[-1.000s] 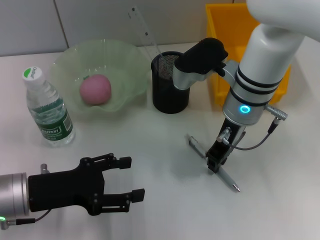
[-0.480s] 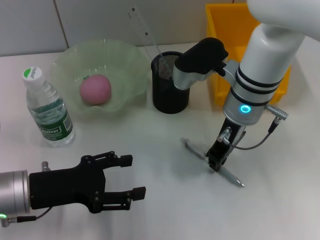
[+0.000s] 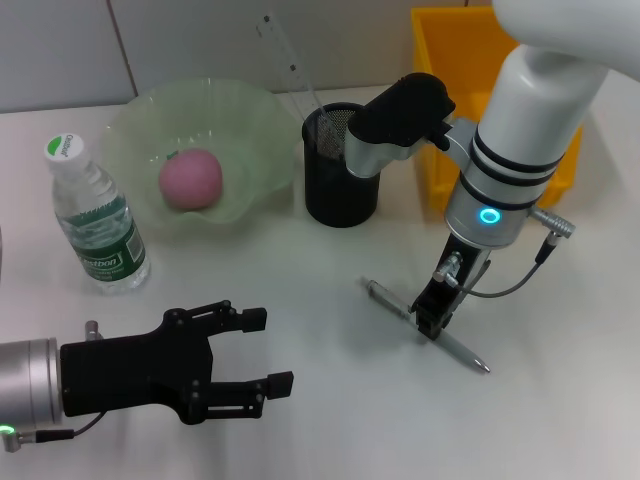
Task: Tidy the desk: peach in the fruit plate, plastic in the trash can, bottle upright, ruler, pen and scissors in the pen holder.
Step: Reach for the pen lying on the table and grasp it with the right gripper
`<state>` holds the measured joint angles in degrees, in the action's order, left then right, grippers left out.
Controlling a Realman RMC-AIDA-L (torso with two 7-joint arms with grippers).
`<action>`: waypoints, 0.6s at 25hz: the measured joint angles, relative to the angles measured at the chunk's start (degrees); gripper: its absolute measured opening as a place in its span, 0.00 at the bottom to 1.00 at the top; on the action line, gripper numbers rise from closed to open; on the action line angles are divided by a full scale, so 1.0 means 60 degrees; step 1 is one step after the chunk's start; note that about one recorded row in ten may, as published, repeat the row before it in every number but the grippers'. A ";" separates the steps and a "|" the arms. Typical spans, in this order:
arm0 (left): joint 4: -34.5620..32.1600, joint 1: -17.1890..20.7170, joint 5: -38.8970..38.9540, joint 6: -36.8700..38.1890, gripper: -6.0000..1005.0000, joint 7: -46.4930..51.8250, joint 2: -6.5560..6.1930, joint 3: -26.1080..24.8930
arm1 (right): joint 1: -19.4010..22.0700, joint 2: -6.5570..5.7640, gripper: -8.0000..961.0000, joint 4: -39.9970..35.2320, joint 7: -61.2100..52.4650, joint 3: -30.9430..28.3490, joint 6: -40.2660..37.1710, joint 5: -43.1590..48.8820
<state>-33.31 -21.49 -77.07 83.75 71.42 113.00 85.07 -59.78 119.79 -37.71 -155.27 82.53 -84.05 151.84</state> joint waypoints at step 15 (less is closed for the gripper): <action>0.0000 -0.0051 0.0000 -0.0014 0.86 0.0109 -0.0011 -0.0021 | 0.0022 0.0003 0.17 0.0013 0.0033 0.0006 0.0121 -0.0009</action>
<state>-33.31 -21.80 -77.07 83.67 72.07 112.93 84.95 -59.65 119.81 -37.63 -155.07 82.56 -83.33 151.79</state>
